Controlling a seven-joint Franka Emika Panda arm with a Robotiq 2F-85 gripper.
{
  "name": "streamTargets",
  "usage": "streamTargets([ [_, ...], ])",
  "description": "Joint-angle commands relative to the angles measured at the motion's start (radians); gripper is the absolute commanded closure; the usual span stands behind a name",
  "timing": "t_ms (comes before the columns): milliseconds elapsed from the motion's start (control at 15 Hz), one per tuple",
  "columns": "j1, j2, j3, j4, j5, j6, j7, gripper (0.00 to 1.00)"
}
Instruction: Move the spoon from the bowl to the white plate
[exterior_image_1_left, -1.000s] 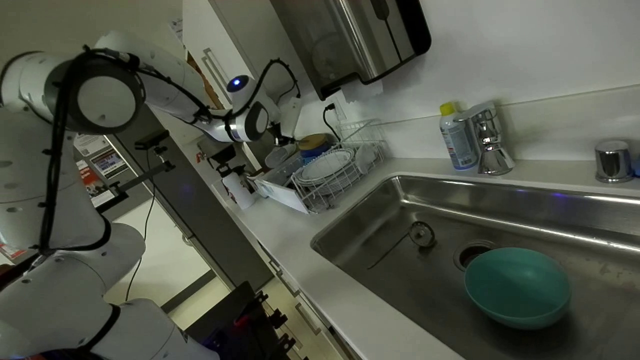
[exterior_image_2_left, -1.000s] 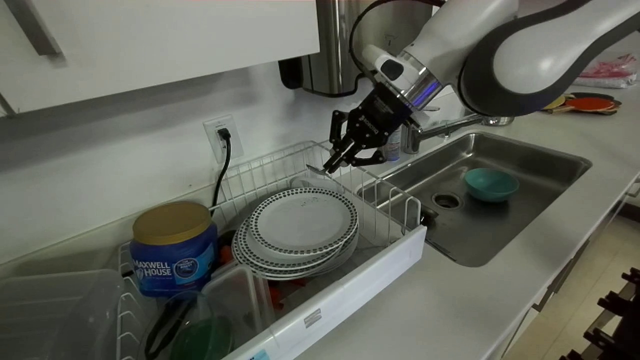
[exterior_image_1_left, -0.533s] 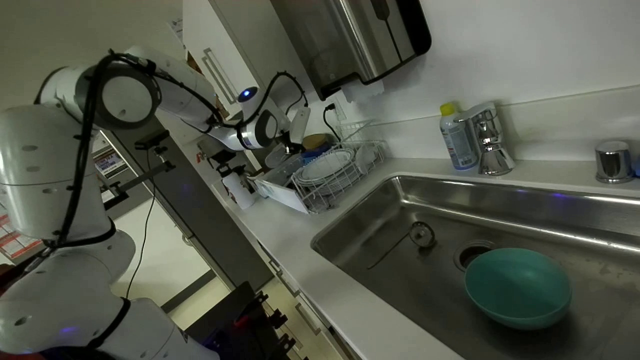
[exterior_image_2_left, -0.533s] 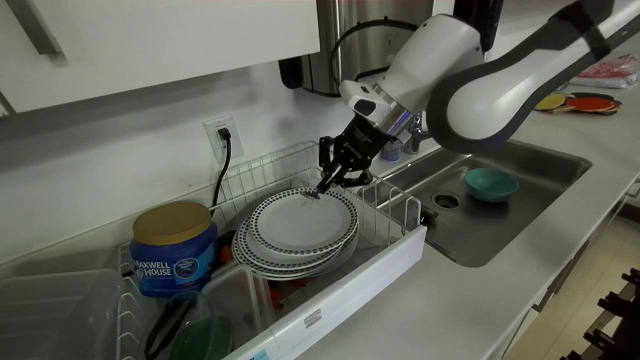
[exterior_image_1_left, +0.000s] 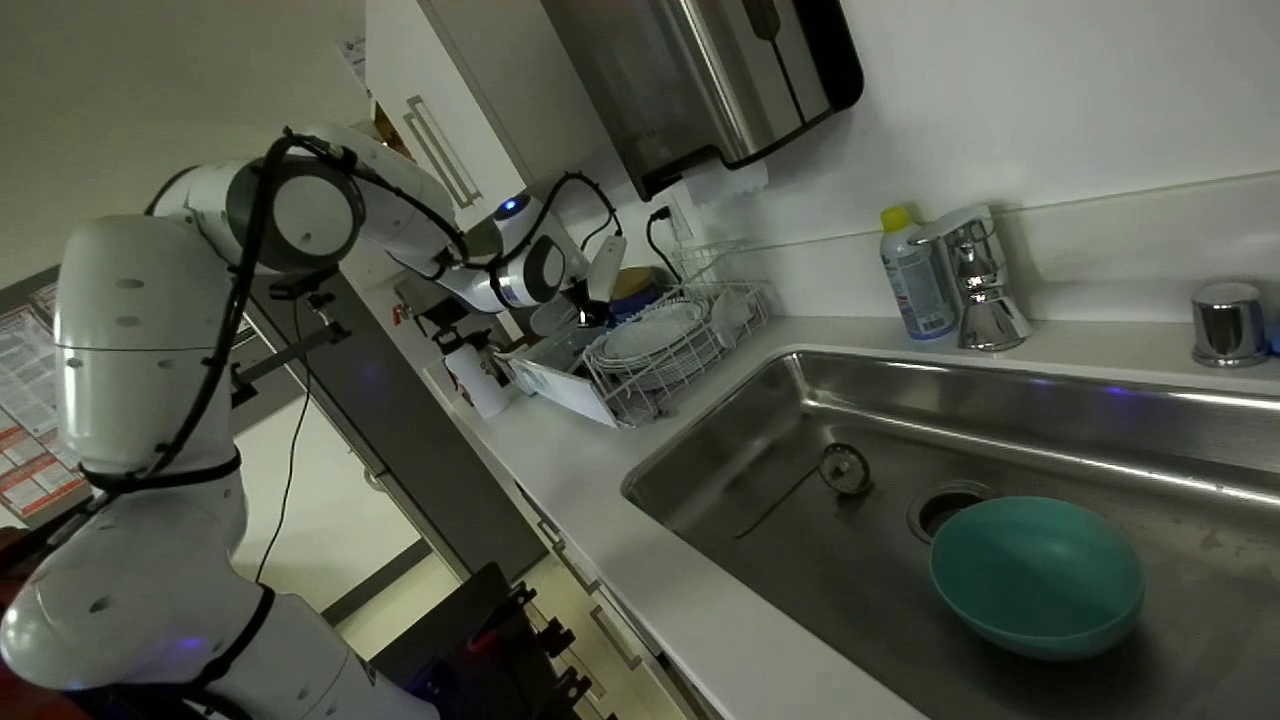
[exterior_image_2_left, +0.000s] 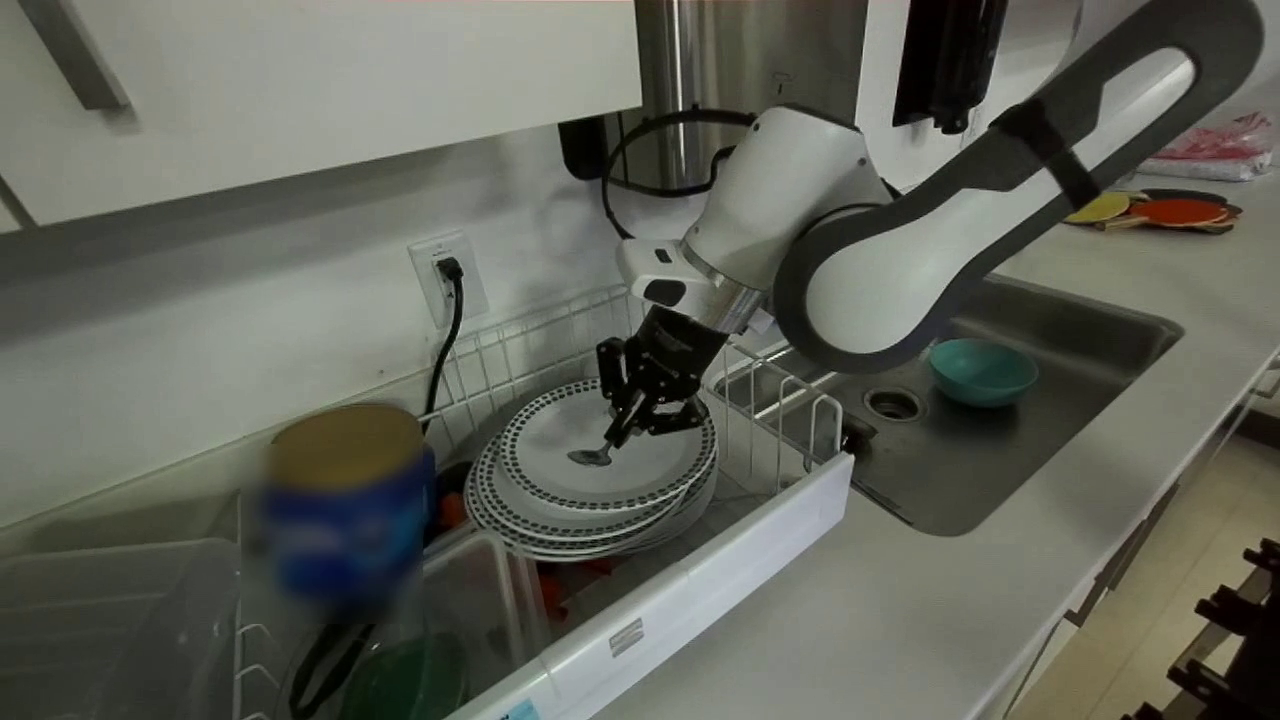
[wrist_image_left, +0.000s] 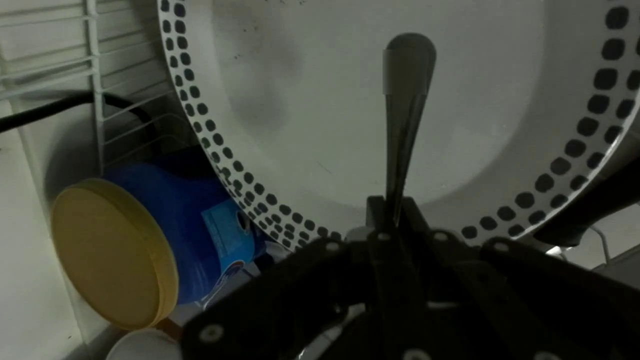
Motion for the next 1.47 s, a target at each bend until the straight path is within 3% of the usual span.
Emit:
streamTargets([
  [0,0.066,0.046,-0.043,0.094,0.035,-0.079,-0.031,0.98],
  [533,0.133,0.092,-0.104,0.174,0.060,-0.167,-0.041,0.98],
  [933,0.115,0.103,-0.084,0.176,0.130,-0.184,-0.103,0.97],
  [1067,0.115,0.102,-0.085,0.174,0.144,-0.185,-0.114,0.65],
  [1267,0.114,0.099,-0.084,0.171,0.157,-0.185,-0.125,0.55],
  [1333,0.110,0.093,-0.080,0.166,0.161,-0.182,-0.127,0.37],
  [1400,0.104,0.083,-0.073,0.157,0.168,-0.178,-0.128,0.28],
])
